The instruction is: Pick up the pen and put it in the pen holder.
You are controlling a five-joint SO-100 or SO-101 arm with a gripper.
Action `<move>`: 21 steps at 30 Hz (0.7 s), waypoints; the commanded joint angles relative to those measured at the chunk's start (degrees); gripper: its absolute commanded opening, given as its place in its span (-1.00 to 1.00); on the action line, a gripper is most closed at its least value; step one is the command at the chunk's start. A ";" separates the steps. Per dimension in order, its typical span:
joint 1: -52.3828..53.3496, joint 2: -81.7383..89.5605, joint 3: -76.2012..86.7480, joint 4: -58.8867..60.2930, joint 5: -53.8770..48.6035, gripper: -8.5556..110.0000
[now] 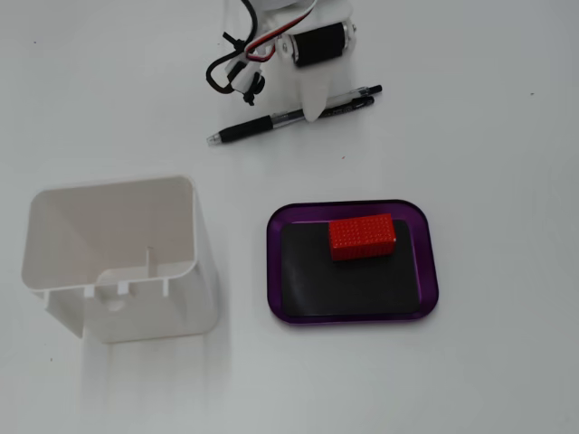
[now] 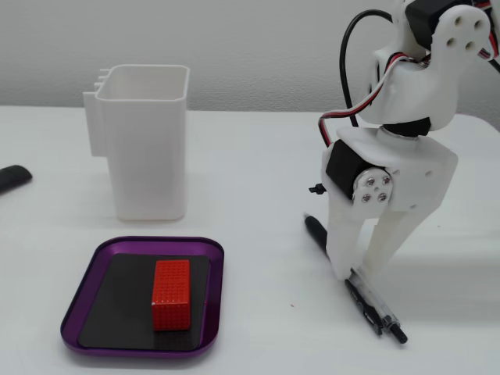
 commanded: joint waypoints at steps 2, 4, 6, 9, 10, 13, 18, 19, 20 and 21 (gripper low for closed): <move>0.35 10.20 -4.83 4.83 5.80 -0.87; 0.35 16.26 -7.21 6.68 10.72 -0.87; 0.35 22.06 -9.76 7.91 16.70 -0.87; 1.23 29.00 -10.55 7.56 21.88 -0.87; 2.46 30.94 -11.07 7.56 23.03 -0.86; 5.98 35.16 -13.54 7.65 25.66 -0.86; 7.65 35.86 -20.48 6.94 25.93 -0.86; 7.65 35.86 -21.27 5.98 26.10 -0.86; 7.65 35.86 -21.53 4.66 26.19 -0.86; 7.65 35.86 -21.71 3.16 26.89 -0.86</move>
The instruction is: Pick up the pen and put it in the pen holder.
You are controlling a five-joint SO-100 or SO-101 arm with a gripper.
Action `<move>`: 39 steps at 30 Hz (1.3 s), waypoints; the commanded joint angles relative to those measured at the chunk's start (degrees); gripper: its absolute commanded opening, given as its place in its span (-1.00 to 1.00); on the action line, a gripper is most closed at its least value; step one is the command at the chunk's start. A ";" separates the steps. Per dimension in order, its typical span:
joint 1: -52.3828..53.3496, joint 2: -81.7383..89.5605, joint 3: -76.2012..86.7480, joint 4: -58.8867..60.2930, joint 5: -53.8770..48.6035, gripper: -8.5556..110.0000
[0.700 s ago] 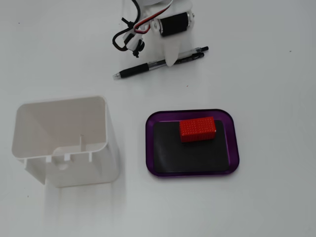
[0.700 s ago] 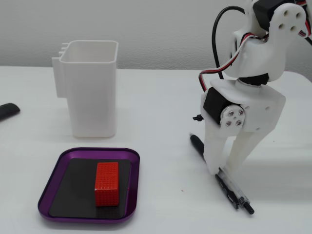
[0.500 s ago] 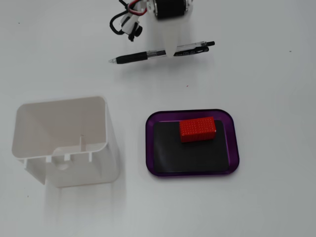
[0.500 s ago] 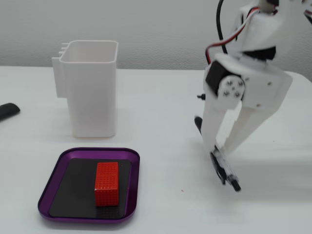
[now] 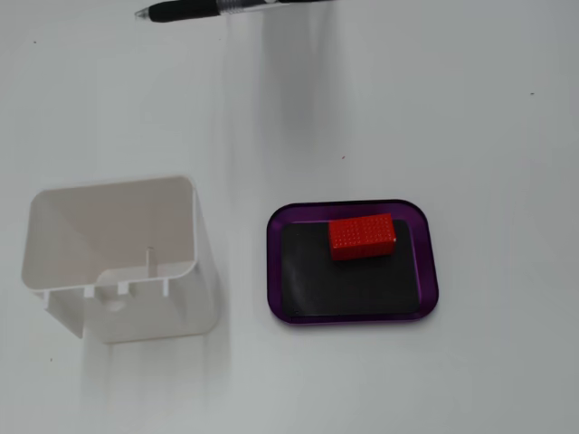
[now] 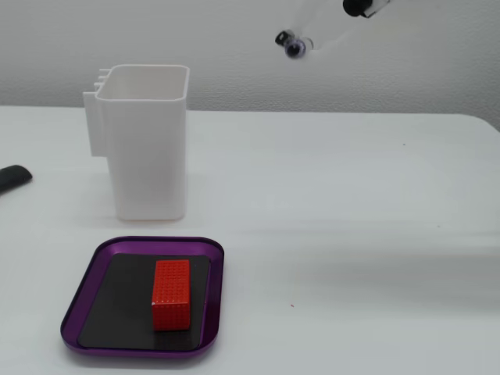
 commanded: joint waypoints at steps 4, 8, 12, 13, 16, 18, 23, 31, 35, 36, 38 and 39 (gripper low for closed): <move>0.79 -0.26 -4.04 -11.87 15.64 -0.86; 4.22 -5.45 -5.89 -18.19 27.07 -0.86; 5.71 -14.41 -10.99 -23.73 32.43 -0.86; 5.62 -17.05 -12.74 -24.70 33.84 -0.86; 5.80 -24.52 -19.25 -25.40 35.24 -0.86; 6.59 -28.56 -24.08 -25.05 35.86 -0.86; 6.94 -38.06 -34.45 -25.05 35.95 -0.86; 9.67 -48.08 -38.06 -25.66 36.12 -0.86; 9.76 -50.36 -37.97 -25.75 36.12 -0.86; 9.76 -50.63 -37.79 -25.75 36.12 -0.86; 9.76 -51.06 -37.53 -25.75 36.12 -0.86; 9.76 -51.24 -37.44 -25.75 36.12 -0.86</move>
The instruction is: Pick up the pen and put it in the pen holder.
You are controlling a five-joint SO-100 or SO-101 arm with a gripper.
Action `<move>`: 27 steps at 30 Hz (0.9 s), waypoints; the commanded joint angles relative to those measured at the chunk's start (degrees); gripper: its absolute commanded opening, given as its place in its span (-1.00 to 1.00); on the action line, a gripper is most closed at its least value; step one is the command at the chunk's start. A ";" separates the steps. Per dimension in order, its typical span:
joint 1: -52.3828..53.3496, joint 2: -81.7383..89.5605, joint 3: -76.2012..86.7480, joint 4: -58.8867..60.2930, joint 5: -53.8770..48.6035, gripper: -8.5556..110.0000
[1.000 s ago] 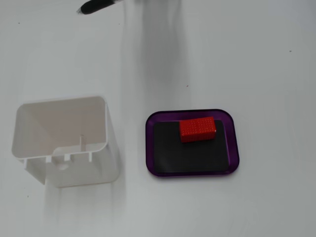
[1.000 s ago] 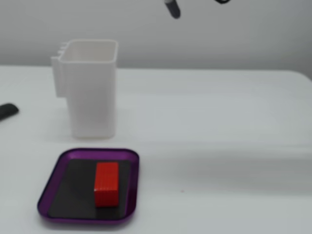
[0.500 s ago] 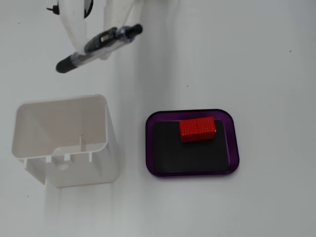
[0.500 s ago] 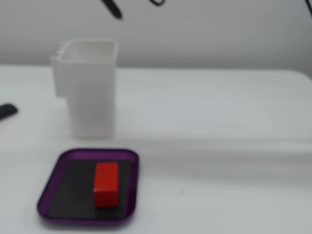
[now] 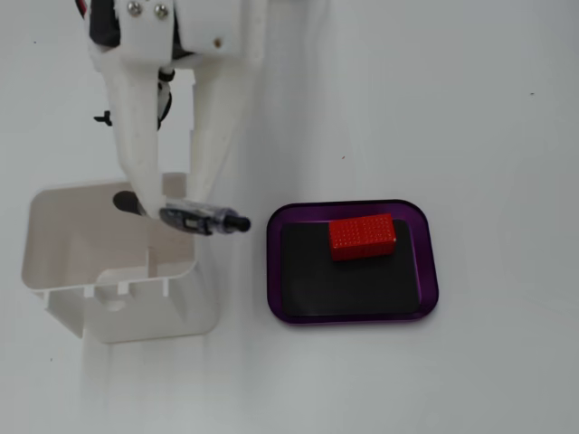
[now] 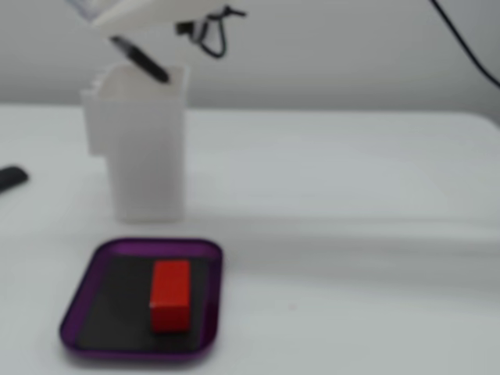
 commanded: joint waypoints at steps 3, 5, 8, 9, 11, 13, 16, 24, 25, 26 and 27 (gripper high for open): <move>0.70 0.53 -2.29 -1.14 0.35 -0.86; 0.70 0.53 -2.29 -1.14 0.18 -0.86; 0.70 0.53 -2.11 -1.14 -0.35 -0.86; 0.70 0.53 -2.11 -1.05 -0.35 -0.86; 0.70 0.53 -2.11 -1.05 -0.26 -0.86; 0.70 0.53 -2.11 -1.14 -0.44 -0.86; 0.70 0.62 -2.11 -0.97 -0.53 -0.86; 0.79 1.23 -2.11 -0.35 -0.62 -0.82; 0.79 1.23 -2.11 -0.35 -0.62 -0.80; 0.79 1.32 -2.11 -0.26 -0.62 -0.78; 0.79 1.32 -2.02 -0.26 -0.62 -0.75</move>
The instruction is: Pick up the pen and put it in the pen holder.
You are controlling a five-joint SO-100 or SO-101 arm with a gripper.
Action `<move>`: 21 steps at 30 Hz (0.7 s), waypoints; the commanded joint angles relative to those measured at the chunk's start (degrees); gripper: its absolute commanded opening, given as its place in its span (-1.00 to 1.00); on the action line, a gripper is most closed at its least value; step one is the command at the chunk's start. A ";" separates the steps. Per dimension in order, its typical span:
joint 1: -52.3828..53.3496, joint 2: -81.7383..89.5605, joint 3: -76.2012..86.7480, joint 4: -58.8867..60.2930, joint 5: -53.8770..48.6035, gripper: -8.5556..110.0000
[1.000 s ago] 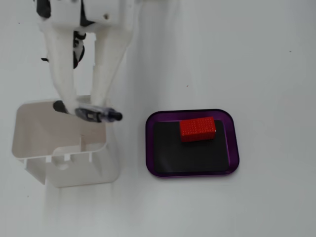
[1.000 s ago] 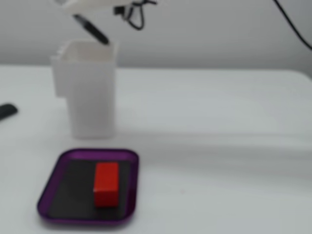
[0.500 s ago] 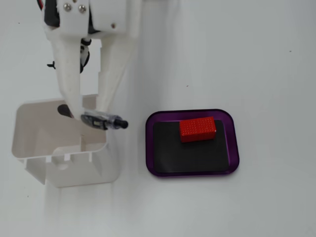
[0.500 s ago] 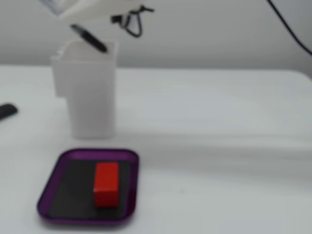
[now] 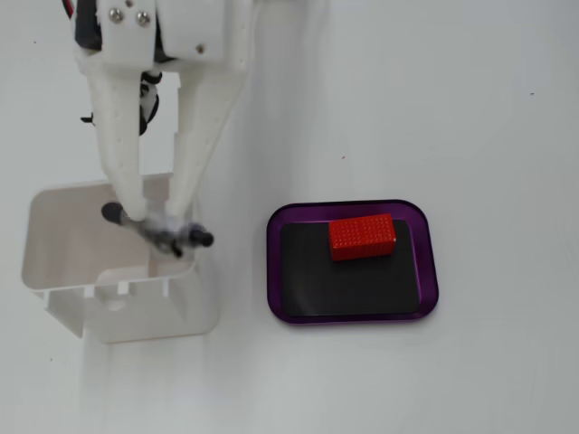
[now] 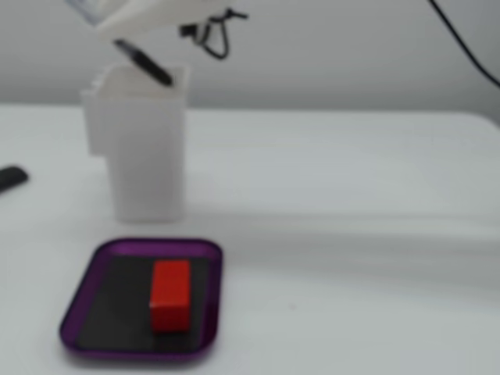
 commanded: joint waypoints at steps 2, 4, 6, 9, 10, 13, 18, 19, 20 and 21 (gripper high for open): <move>0.09 1.49 -2.02 0.35 -0.35 -0.71; 0.09 1.49 -2.11 2.20 -0.35 -0.69; 0.09 1.58 -2.37 4.13 -0.35 -0.67; 0.97 1.85 -2.99 8.70 -0.44 -0.66; 1.41 2.20 -3.52 10.28 -0.44 -0.65; 2.02 6.33 -6.42 16.70 -2.81 -0.63; 1.32 18.63 -7.03 29.97 -13.10 -0.61; 1.32 21.80 -6.68 32.70 -15.21 -0.61; 1.32 24.87 -5.98 36.12 -17.23 -0.61; 1.32 28.04 -4.57 38.58 -18.81 -0.61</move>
